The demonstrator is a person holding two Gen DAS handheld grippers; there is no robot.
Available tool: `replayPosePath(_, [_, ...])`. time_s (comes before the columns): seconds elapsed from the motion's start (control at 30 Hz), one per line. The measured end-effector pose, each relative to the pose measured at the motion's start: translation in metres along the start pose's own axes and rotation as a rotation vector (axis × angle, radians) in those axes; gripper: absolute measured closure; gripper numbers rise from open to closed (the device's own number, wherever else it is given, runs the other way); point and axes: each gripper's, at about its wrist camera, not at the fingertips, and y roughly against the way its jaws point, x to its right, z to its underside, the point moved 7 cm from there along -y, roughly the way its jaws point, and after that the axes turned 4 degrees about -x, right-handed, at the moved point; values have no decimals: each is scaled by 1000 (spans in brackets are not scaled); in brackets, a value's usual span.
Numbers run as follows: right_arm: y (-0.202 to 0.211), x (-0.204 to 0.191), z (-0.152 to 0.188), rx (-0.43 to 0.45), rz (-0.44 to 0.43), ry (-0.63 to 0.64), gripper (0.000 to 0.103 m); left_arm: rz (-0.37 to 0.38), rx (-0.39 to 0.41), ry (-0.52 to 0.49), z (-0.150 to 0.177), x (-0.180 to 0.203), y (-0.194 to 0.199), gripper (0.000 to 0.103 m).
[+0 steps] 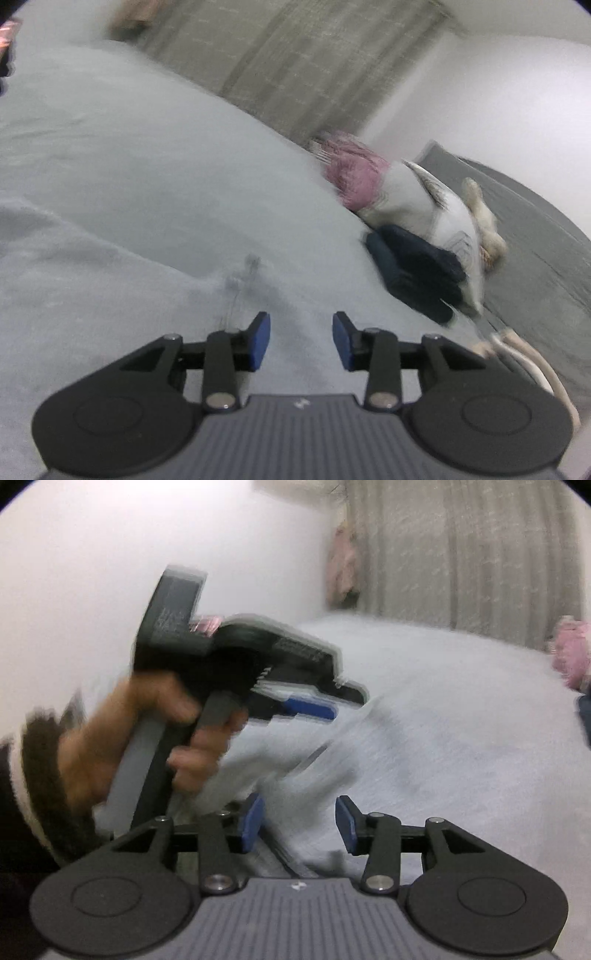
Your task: Fold clothes
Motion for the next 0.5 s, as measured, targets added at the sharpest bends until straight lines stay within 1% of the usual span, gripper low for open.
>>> replayPosePath(0.03, [3, 16, -2, 17, 37, -39, 60, 14, -22, -33, 6, 7, -3, 68])
replayPosePath(0.1, [0, 45, -1, 14, 87, -105, 60, 30, -56, -74, 16, 14, -8, 68])
replayPosePath(0.17, [-8, 60, 10, -9, 102, -123, 62, 45, -100, -112, 30, 18, -12, 68])
replayPosePath(0.2, [-13, 67, 16, -20, 109, -130, 66, 24, -127, -123, 38, 16, -15, 68])
replayPosePath(0.23, [-17, 73, 22, -32, 115, -137, 67, -22, -166, -139, 48, 11, -19, 68])
replayPosePath(0.27, [-26, 76, 29, -58, 131, -117, 67, -61, -186, -152, 55, 5, -22, 74])
replayPosePath(0.3, [-35, 78, 37, -87, 149, -93, 69, -77, -187, -163, 58, 1, -23, 82])
replayPosePath(0.33, [-38, 81, 42, -102, 156, -71, 70, -81, -184, -167, 59, -1, -23, 83])
replayPosePath(0.37, [-40, 84, 49, -81, 163, -35, 71, -82, -182, -160, 60, -4, -21, 86])
replayPosePath(0.47, [-43, 84, 43, -71, 172, -17, 71, -75, -165, -110, 58, -12, -7, 86])
replayPosePath(0.5, [-39, 85, 38, -74, 175, -22, 71, -73, -157, -108, 57, -11, -2, 83])
